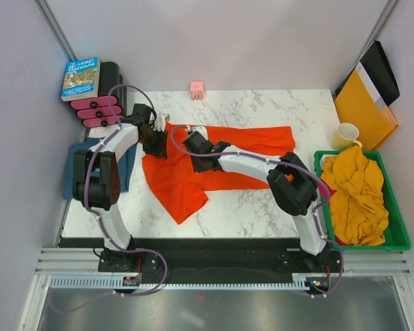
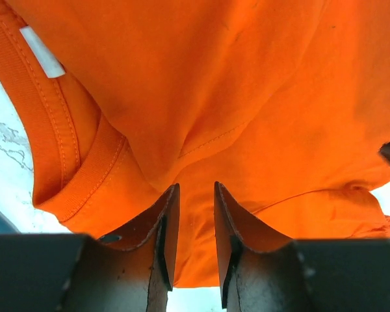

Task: Fold and stack the t-shirts
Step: Fold the flattened tshirt in 1/3 of the way

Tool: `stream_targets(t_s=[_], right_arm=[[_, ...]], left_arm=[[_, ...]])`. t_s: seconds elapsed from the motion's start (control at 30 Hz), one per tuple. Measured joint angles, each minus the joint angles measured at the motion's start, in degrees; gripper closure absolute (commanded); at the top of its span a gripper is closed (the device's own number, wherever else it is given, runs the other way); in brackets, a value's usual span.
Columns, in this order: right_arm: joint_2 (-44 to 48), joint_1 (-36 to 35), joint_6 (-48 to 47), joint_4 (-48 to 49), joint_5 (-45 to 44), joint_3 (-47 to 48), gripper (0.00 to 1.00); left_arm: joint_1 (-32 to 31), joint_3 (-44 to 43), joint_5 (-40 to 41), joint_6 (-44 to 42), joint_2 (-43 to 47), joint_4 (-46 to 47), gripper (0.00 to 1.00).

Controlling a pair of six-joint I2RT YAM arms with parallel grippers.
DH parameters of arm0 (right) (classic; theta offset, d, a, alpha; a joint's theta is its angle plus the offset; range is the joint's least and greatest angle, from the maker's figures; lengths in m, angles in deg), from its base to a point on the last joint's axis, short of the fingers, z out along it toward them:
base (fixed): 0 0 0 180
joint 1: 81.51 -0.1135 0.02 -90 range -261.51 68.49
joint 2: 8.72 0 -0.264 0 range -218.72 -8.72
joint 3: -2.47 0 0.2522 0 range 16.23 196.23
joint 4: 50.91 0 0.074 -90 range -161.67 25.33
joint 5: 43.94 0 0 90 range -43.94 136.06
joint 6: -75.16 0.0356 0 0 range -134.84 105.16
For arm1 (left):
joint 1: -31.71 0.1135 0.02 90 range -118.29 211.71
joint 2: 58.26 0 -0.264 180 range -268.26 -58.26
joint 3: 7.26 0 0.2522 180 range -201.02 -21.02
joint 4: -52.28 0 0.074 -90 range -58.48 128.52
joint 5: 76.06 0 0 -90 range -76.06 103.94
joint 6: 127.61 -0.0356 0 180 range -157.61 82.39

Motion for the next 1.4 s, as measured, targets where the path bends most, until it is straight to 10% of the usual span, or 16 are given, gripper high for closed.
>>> stream_targets(t_s=[0.53,1.0,1.4], right_arm=[[-14.4,-2.0,-0.3,-2.1,0.2,21.9,0.83],[-20.9,-1.7,-2.3,-4.7,-0.4,26.8,0.57],[-22.2,-0.1,-2.7,-4.7,-2.0,29.5,0.57]], left_arm=[[0.0,0.1,3.8,-0.2,-6.1,2.0,0.67],[0.0,0.0,5.6,-0.1,-6.1,2.2,0.67],[0.0,0.0,5.6,-0.1,-6.1,2.2,0.67]])
